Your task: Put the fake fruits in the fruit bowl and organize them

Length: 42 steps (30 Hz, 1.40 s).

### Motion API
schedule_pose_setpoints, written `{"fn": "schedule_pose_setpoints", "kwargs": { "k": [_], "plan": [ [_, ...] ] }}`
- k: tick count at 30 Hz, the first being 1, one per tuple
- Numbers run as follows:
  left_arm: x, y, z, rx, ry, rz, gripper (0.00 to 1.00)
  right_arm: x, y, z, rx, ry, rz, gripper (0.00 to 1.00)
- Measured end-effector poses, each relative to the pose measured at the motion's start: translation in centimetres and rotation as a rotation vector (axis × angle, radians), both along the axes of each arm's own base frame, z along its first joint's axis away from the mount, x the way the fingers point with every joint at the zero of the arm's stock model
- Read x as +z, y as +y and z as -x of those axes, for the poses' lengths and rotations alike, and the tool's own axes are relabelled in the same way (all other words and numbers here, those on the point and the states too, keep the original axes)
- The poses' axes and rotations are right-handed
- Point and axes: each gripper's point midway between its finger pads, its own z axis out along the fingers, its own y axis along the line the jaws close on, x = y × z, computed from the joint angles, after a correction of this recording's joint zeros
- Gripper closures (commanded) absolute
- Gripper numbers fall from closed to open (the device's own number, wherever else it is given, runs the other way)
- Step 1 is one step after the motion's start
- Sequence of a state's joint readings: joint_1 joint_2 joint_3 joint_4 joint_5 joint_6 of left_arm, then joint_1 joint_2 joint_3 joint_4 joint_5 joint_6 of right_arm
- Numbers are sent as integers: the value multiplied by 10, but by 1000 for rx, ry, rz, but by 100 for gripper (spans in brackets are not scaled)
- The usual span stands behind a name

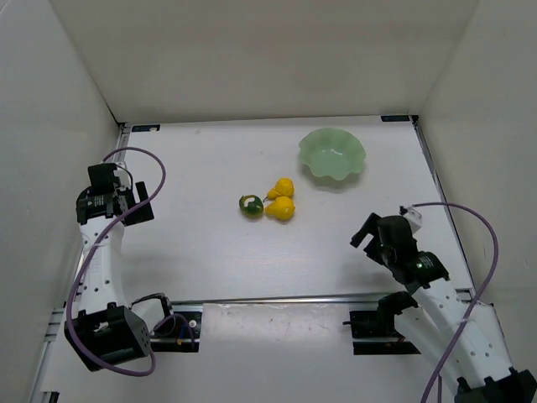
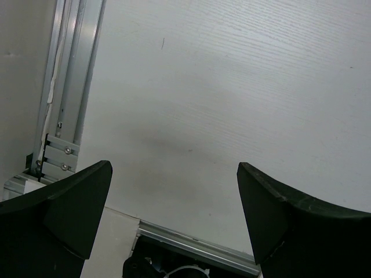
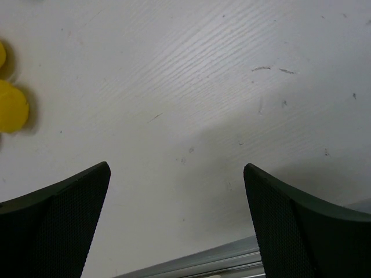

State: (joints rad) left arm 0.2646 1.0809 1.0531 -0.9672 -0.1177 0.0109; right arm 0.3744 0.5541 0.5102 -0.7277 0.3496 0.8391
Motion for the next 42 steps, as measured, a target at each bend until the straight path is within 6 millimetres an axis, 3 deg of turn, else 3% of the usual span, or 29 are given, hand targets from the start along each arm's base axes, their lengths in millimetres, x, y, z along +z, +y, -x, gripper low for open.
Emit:
{"fn": "schedule_pose_setpoints", "kwargs": {
  "k": [5, 7, 10, 13, 16, 20, 24, 26, 28, 31, 34, 38, 40, 42],
  "plan": [
    [-1, 1, -1, 1, -3, -2, 0, 10, 41, -27, 260, 73, 152, 0],
    [-2, 1, -1, 1, 0, -4, 0, 22, 73, -51, 390, 90, 236, 0],
    [-3, 1, 0, 1, 4, -11, 0, 35, 141, -98, 593, 51, 326, 0],
    [-3, 5, 1, 13, 9, -31, 0, 23, 200, -122, 768, 27, 338, 0],
    [-5, 8, 3, 20, 21, -56, 0, -4, 224, -128, 876, 79, 343, 0],
    [-7, 11, 6, 29, 36, -76, 0, -32, 244, -144, 931, 136, 360, 0],
    [-7, 14, 7, 35, 40, -88, 0, -47, 256, -157, 950, 157, 377, 1],
    [-7, 14, 7, 36, 41, -90, 0, -52, 259, -159, 959, 167, 380, 12],
    [-8, 14, 6, 36, 44, -90, 0, -55, 261, -159, 972, 173, 376, 31],
    [-10, 14, 6, 33, 57, -89, 0, -57, 262, -156, 980, 184, 364, 50],
    [-12, 15, 6, 20, 71, -94, 0, -56, 263, -151, 992, 187, 343, 64],
    [-13, 12, 4, -33, 85, -111, 0, -42, 250, -130, 1013, 188, 304, 68],
    [-13, 7, 2, -81, 90, -120, 0, -21, 239, -124, 1001, 155, 263, 68],
    [-14, -1, -1, -139, 94, -126, 0, 13, 223, -131, 937, 86, 209, 68]
  ]
}}
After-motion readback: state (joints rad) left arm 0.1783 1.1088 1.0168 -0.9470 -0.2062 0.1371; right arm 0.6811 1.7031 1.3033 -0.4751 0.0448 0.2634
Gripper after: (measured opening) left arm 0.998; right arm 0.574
